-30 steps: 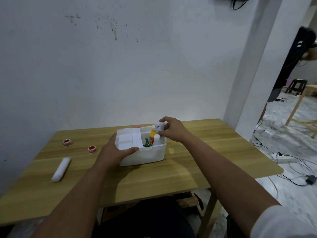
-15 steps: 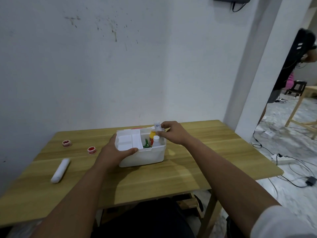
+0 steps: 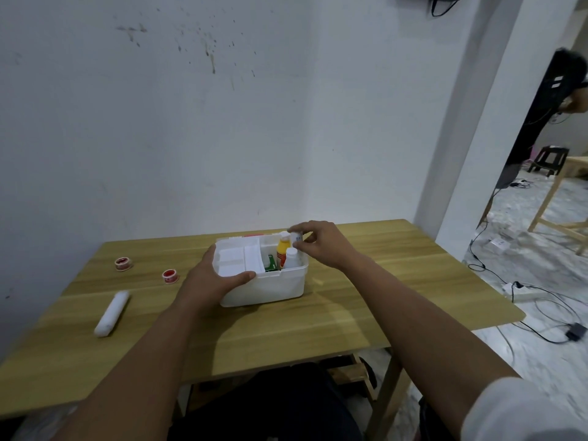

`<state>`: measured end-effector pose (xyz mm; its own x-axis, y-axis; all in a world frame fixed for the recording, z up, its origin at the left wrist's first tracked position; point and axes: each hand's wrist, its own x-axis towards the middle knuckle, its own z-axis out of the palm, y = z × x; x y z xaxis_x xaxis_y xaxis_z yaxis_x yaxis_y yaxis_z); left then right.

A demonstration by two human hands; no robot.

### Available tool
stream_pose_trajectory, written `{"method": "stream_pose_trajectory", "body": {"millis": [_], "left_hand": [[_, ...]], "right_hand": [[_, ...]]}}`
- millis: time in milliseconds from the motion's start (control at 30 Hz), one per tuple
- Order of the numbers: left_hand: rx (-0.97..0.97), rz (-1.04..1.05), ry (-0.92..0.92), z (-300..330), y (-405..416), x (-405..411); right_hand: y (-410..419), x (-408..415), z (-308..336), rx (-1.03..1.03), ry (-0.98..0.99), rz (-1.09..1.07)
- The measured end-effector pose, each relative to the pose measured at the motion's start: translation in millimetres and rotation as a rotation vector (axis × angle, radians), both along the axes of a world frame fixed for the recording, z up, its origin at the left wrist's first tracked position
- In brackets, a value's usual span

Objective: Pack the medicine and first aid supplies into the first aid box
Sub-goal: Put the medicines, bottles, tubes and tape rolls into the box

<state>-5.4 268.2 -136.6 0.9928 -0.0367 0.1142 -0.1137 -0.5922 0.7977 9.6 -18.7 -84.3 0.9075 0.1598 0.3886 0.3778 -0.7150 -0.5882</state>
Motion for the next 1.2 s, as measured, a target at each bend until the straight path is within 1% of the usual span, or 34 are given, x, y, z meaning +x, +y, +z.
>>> {"method": "stream_pose_trajectory", "body": {"millis": [67,133,167,200,267,400,467,533,633,733,800,1033,1200], "left_hand": [[0.000,-0.007,0.002,-0.3,-0.1,0.9],[-0.011,-0.010,-0.007,-0.6,-0.8,0.9],[-0.015,-0.010,-0.014,-0.7,-1.2,1.0],[-0.018,-0.010,-0.022,-1.1,-1.5,1.3],[-0.024,-0.007,-0.028,-1.5,-2.1,1.4],[-0.025,0.001,-0.009,-2.9,-3.5,2.9],[-0.021,-0.005,-0.007,-2.7,-4.7,3.2],[-0.028,-0.020,-0.003,-3.2,-4.8,3.7],[-0.062,-0.059,-0.006,-1.6,-5.5,3.0],[-0.078,-0.090,-0.004,-0.1,-9.5,2.6],[-0.101,-0.085,0.015,-4.3,-6.3,12.8],[-0.131,-0.134,0.040,0.4,-8.2,15.7],[-0.161,-0.164,0.018,5.8,-17.3,15.9]], "right_hand": [[0.7,-2.1,-3.9,-0.076,-0.003,-0.011],[1.7,-2.2,-9.1,-0.203,0.006,-0.018],[0.9,-0.5,-12.3,-0.243,0.021,-0.024],[-0.4,-0.2,-14.7,-0.239,0.031,-0.029],[-3.3,-0.7,-19.0,-0.133,0.038,-0.025],[-5.7,-1.4,-14.1,0.150,0.023,-0.032],[-7.1,-2.4,-7.9,0.208,0.039,-0.056],[-6.1,-4.6,-3.3,0.219,0.129,-0.057],[-6.0,-8.6,-2.7,0.190,0.359,-0.047],[-8.2,-12.4,-8.4,0.116,0.533,0.021],[-1.7,-2.4,-12.4,0.085,0.605,0.083],[-6.0,-1.1,-16.9,0.133,0.588,0.080],[-15.4,2.3,-17.1,0.151,0.579,0.048]]}}
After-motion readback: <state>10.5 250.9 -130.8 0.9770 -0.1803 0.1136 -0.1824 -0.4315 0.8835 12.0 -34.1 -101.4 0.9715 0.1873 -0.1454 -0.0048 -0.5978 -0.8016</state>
